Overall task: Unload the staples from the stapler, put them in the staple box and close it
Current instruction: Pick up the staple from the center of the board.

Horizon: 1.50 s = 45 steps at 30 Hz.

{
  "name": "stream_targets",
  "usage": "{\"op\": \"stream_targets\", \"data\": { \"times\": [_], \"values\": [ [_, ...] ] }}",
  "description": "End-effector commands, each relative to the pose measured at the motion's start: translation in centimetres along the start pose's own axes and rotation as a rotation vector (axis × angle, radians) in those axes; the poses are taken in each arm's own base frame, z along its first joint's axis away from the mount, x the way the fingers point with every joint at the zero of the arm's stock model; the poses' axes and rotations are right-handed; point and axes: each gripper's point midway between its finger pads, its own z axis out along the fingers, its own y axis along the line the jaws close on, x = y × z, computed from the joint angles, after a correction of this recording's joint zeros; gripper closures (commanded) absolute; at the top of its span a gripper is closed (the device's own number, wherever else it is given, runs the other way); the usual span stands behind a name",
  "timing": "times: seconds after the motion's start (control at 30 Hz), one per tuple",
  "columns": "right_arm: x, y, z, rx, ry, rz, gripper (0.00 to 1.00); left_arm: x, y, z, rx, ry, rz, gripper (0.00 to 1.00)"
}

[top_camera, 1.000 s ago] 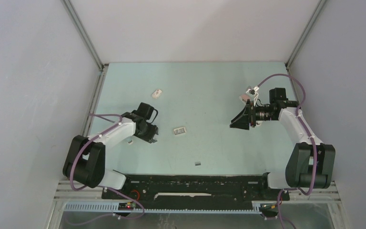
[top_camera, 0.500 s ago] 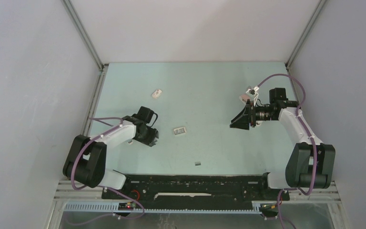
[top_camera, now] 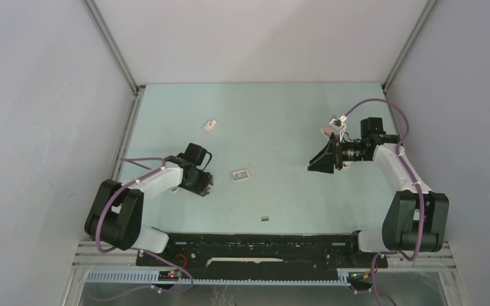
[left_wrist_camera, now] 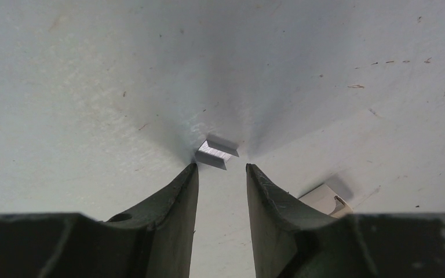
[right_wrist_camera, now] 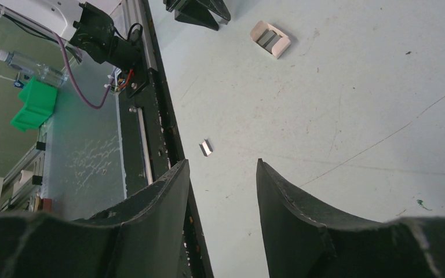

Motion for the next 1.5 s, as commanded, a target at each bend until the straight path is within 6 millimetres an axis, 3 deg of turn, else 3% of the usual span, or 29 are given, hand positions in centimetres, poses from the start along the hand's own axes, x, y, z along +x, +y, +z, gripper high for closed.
{"op": "stream_targets", "data": {
  "times": [0.0,0.37,1.03,1.47],
  "values": [
    [-0.9,0.3,-0.3,-0.013,-0.024,-0.03,0.45,0.4,0.2,0.5,-0.007,0.01,-0.014,0.58],
    [-1.0,0.4,-0.3,-0.016,-0.028,-0.033,0.45,0.3,0.4,1.1,-0.026,0.001,-0.017,0.58],
    [-0.9,0.3,-0.4,-0.013,-0.029,-0.031,0.44,-2.6,2.5,0.9,-0.085,-0.087,-0.037,0.6],
    [-1.0,0.3,-0.5,-0.012,-0.034,-0.031,0.45,-2.8,2.9,2.1,-0.165,-0.08,0.036,0.64]
  ]
}}
